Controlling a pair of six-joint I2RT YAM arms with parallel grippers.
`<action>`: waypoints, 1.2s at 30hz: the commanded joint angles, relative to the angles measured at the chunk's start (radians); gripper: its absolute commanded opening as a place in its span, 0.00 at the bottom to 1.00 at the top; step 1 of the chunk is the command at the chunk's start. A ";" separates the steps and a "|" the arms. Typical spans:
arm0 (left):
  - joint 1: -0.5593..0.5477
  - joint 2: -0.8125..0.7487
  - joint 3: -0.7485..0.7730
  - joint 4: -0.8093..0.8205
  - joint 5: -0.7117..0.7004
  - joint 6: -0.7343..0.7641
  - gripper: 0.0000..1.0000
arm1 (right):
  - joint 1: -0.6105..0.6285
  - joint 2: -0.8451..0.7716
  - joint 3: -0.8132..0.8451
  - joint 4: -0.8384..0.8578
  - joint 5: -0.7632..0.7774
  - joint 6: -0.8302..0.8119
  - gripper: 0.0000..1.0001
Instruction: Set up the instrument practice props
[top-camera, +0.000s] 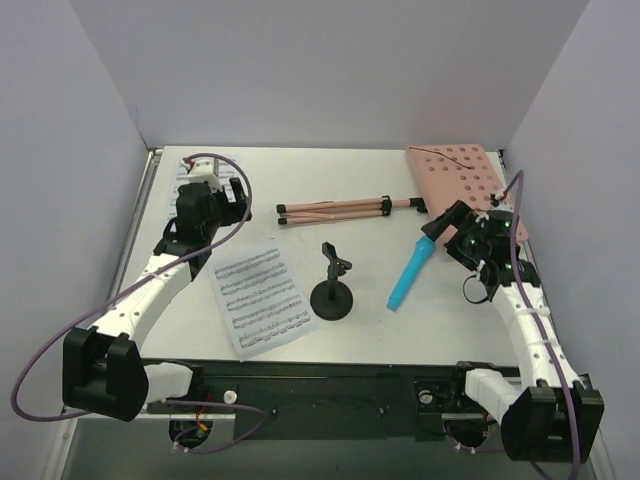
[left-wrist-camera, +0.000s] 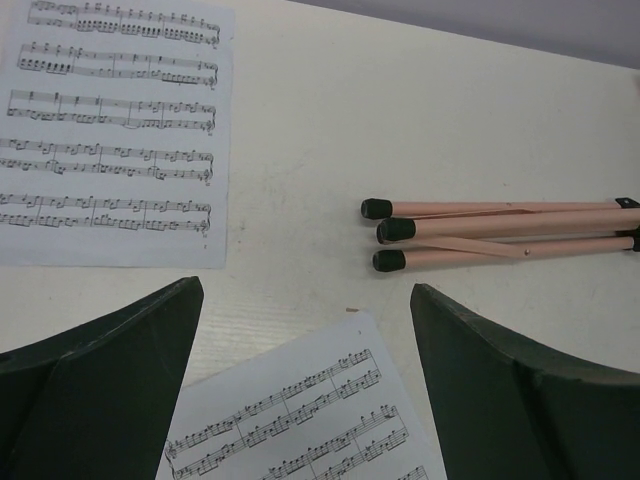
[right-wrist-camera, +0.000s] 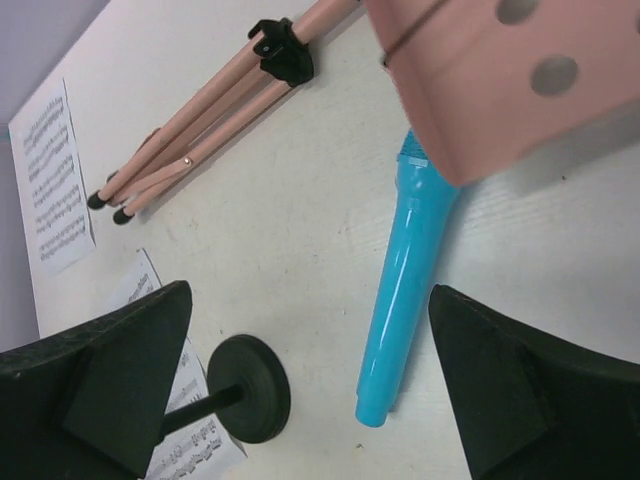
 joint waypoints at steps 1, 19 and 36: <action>0.014 0.004 0.046 -0.025 0.077 -0.045 0.96 | -0.075 -0.164 -0.124 0.082 -0.034 0.153 0.99; -0.486 -0.476 -0.684 0.602 0.285 -0.052 0.96 | 0.005 -0.195 0.019 -0.057 0.008 -0.033 0.84; -0.643 0.119 -0.449 1.027 0.277 0.132 0.96 | 0.022 -0.244 -0.040 -0.031 -0.009 -0.068 0.83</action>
